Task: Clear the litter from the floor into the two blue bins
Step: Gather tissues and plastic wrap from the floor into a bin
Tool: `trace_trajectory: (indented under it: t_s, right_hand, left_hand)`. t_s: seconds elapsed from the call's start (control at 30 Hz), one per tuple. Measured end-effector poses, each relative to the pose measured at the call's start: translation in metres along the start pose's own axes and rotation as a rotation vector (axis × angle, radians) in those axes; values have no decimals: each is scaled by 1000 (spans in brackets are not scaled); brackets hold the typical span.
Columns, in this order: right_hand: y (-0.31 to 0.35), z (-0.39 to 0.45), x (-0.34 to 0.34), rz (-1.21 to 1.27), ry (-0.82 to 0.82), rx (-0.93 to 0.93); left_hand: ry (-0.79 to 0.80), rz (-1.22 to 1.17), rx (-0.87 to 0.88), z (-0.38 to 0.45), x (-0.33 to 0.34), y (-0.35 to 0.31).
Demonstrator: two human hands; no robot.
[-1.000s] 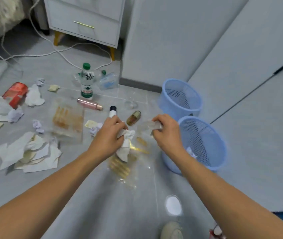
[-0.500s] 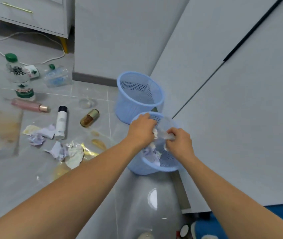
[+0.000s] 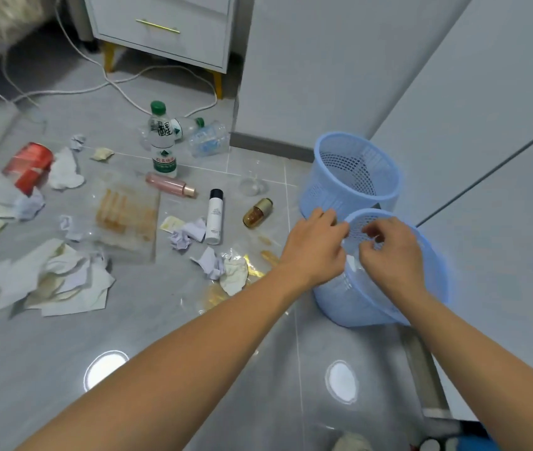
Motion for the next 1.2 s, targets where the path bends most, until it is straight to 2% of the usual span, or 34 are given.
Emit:
trace_trajectory:
  t_s: [0.13, 0.2, 0.27, 0.37, 0.53, 0.7, 0.87, 1.07, 1.2]
  right_hand:
    - [102, -9, 44, 119, -46, -239]
    - [131, -24, 90, 173, 70, -284]
    - [138, -40, 148, 157, 278, -253]
    - [133, -58, 215, 114, 498, -223]
    - [124, -74, 277, 16, 658, -256]
    - [120, -75, 291, 28, 559, -262]
    - [124, -74, 288, 109, 492, -236]
    - [123, -63, 256, 119, 397, -224]
    - [121, -52, 216, 107, 344, -220]
  left_hand:
    - [-57, -3, -241, -46, -31, 111]
    - [18, 24, -400, -72, -26, 171]
    - [130, 50, -514, -93, -11, 219]
    - [200, 65, -564, -107, 10, 257]
    - [300, 138, -546, -109, 45, 276]
    - [298, 198, -499, -108, 58, 279]
    - [254, 157, -473, -119, 56, 285]
    - [179, 47, -437, -122, 36, 277]
    - [214, 68, -410, -124, 23, 265]
Point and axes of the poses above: each hand's wrist, its own z-axis towards the middle knuckle, its own x-axis out of the palm, y = z × x, the point moved 10 cm from there along z, towards the middle knuckle, and after that the axes turned 9 degrees about -x, right-handed, at the moved point
